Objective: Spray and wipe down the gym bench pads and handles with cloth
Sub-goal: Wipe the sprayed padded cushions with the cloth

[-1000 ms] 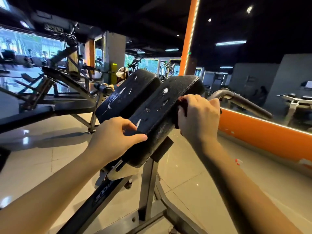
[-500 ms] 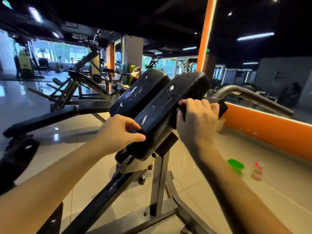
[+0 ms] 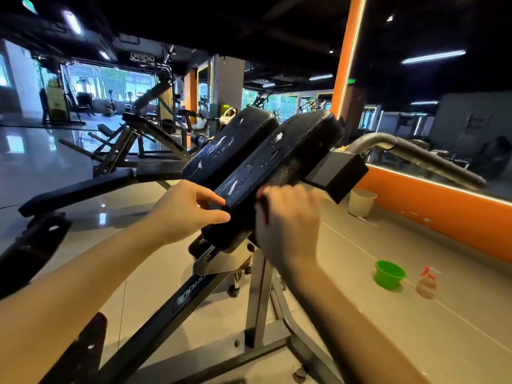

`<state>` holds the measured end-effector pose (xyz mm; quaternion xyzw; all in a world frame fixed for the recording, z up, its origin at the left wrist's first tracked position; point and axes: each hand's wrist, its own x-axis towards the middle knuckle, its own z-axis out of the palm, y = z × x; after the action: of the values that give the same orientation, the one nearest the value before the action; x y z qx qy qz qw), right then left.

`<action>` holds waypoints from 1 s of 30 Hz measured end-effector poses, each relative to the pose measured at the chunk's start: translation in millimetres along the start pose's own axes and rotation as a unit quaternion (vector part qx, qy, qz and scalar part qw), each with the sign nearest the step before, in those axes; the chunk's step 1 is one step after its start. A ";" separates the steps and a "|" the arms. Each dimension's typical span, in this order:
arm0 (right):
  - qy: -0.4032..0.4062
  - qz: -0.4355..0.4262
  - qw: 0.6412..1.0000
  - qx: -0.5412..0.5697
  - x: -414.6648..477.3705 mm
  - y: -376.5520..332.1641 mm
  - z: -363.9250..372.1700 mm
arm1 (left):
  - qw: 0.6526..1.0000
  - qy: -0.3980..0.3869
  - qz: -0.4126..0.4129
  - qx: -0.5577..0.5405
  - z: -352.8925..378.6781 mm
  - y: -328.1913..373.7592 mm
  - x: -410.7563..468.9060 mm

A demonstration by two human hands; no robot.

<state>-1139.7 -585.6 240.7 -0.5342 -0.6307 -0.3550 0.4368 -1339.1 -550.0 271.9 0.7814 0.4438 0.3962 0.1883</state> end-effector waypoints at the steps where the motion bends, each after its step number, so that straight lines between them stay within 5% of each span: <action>1: -0.026 -0.028 0.999 0.024 -23.0 -10.6 3.6 | 1.000 0.006 0.003 0.002 1.2 0.0 -0.4; 5: -0.024 -0.103 0.994 -0.002 -16.2 6.8 2.3 | 1.000 0.017 0.014 -0.002 5.1 -4.9 -5.7; 11: 0.029 0.027 0.997 -0.060 51.3 38.3 -12.2 | 1.000 0.004 0.019 0.004 1.2 -5.9 -3.8; 17: -0.022 -0.135 0.991 0.008 -12.3 -2.7 5.6 | 1.000 -0.016 0.012 0.006 0.1 -3.3 -6.7; 21: 0.029 -0.052 0.996 -0.068 49.4 36.5 -6.9 | 0.998 -0.041 0.017 0.040 -4.5 -0.1 -7.8; 24: 0.035 0.012 0.999 -0.025 34.5 20.6 -2.7 | 0.998 -0.050 0.012 0.046 -6.2 0.4 -5.4; 30: -0.013 -0.144 0.989 0.020 -20.6 -6.5 10.7 | 0.997 -0.028 0.022 0.061 -1.7 -3.7 -7.0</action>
<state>-1146.9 -584.4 217.7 -0.4332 -0.7137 -0.3948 0.3835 -1344.6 -554.0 267.4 0.8120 0.4443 0.3501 0.1437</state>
